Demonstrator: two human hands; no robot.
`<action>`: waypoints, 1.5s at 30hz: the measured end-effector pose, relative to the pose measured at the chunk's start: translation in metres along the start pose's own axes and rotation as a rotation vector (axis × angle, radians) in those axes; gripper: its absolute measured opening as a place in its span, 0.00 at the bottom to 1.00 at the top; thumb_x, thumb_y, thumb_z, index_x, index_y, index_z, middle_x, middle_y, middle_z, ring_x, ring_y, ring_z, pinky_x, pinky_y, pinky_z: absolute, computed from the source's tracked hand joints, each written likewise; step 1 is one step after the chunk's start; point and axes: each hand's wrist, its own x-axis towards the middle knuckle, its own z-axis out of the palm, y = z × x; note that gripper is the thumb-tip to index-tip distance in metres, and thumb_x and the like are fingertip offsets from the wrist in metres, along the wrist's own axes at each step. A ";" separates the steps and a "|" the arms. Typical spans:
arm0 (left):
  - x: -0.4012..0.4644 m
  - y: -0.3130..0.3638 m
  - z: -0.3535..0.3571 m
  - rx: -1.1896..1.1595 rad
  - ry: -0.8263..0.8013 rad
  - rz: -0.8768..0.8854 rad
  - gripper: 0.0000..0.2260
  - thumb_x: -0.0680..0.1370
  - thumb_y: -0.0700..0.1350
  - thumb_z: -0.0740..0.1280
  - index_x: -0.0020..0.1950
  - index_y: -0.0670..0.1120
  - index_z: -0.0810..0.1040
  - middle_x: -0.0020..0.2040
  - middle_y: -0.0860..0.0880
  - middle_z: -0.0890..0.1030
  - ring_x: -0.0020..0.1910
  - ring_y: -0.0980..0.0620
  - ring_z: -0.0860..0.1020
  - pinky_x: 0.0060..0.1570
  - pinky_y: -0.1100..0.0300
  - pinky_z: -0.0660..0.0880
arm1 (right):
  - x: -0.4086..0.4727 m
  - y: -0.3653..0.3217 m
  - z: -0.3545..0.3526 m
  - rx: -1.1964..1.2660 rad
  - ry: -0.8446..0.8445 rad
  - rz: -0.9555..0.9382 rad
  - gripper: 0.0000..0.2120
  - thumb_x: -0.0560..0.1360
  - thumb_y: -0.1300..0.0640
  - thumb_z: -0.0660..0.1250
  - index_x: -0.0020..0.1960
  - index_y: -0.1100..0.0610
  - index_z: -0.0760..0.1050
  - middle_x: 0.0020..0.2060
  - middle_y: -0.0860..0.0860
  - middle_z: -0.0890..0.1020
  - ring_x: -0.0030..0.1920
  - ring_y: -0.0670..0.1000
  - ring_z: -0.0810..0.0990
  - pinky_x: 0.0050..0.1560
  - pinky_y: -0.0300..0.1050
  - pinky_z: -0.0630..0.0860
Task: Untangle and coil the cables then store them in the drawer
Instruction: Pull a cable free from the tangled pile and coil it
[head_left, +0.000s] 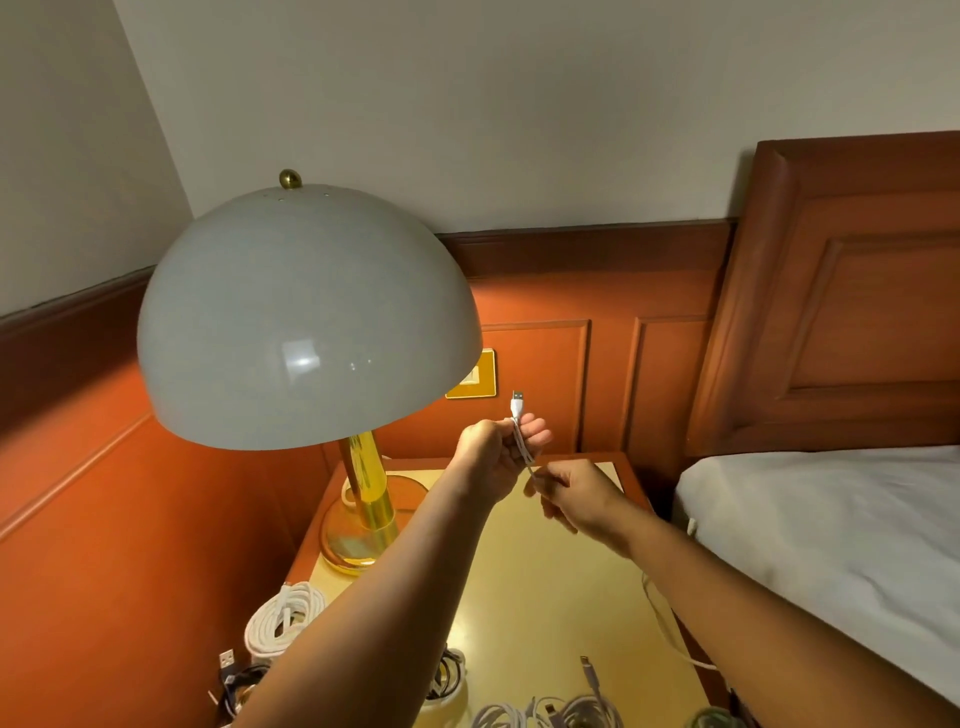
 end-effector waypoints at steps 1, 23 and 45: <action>-0.001 0.000 0.000 -0.014 -0.006 0.010 0.15 0.84 0.39 0.50 0.57 0.35 0.75 0.40 0.42 0.80 0.39 0.48 0.80 0.40 0.58 0.80 | 0.002 0.005 0.002 0.000 -0.001 0.048 0.17 0.82 0.48 0.59 0.45 0.58 0.78 0.32 0.52 0.77 0.32 0.50 0.71 0.34 0.44 0.68; 0.009 0.013 -0.018 0.963 0.024 0.256 0.14 0.84 0.42 0.57 0.48 0.37 0.79 0.37 0.44 0.80 0.33 0.52 0.78 0.41 0.58 0.78 | 0.051 -0.074 -0.032 -0.465 0.196 -0.233 0.10 0.80 0.56 0.64 0.47 0.59 0.81 0.41 0.53 0.81 0.41 0.50 0.78 0.38 0.40 0.72; 0.012 0.000 -0.012 -0.024 -0.140 0.257 0.11 0.81 0.37 0.54 0.49 0.37 0.75 0.33 0.47 0.74 0.29 0.53 0.73 0.37 0.60 0.73 | 0.055 0.004 -0.012 -0.048 -0.112 0.192 0.15 0.82 0.54 0.59 0.50 0.63 0.79 0.34 0.55 0.73 0.33 0.50 0.70 0.36 0.42 0.69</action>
